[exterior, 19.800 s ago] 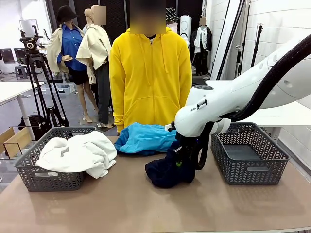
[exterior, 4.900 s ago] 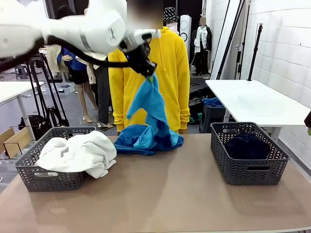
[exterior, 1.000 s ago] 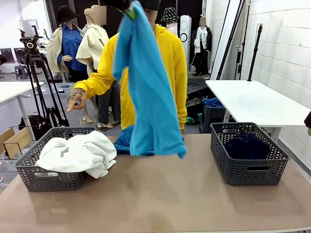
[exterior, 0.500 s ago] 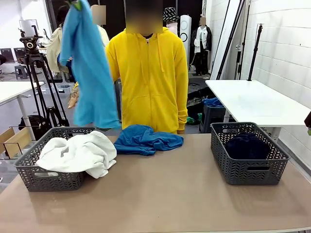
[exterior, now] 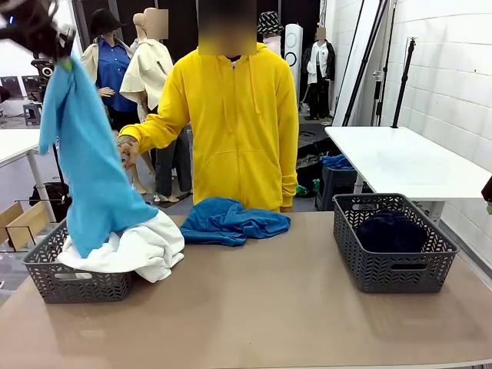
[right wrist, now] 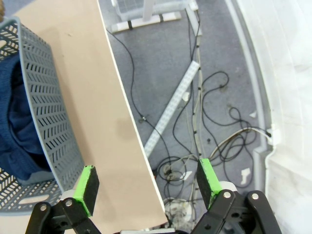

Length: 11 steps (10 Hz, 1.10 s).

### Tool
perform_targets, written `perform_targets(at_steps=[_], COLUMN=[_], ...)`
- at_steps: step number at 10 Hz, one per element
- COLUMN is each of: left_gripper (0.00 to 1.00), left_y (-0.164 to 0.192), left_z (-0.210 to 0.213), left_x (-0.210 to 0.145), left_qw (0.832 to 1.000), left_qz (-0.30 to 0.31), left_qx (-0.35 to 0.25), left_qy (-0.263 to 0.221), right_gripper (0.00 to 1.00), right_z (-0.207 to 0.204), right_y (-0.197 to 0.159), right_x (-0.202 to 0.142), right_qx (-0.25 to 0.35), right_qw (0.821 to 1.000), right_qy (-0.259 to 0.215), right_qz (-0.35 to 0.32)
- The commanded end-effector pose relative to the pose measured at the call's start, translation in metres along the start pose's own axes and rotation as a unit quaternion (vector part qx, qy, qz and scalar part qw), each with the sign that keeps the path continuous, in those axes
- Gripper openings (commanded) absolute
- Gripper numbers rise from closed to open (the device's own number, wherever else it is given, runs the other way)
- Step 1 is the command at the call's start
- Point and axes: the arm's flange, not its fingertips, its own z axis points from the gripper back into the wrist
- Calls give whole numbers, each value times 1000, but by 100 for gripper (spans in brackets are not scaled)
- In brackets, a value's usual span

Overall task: Sort the tops and bottoms.
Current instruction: Sort the clothes according to human instructions.

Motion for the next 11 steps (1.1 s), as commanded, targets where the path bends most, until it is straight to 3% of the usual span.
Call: perform_targets(at_steps=[1,3,6,8,11], left_gripper=[0,0,0,0,0], left_y=[7,-5,-29,-25,-12], left_z=[-37,-83,-141,-167,-189], left_x=[-44,-91,-159,-197,-225], left_qw=[998,995,986,983,981], left_qz=[53,54,32,23,28], left_qx=[-15,-60,-73,-52,-51], left_qy=[22,60,146,173,187], right_gripper=[100,100,100,100,100], right_z=[0,0,0,0,0], right_y=[1,1,1,1,1], right_x=[0,0,0,0,0], right_qx=[-5,-5,-5,-5,-5], right_qw=[1000,1000,1000,1000,1000], right_qy=[2,2,2,2,2], right_qz=[6,6,6,6,6])
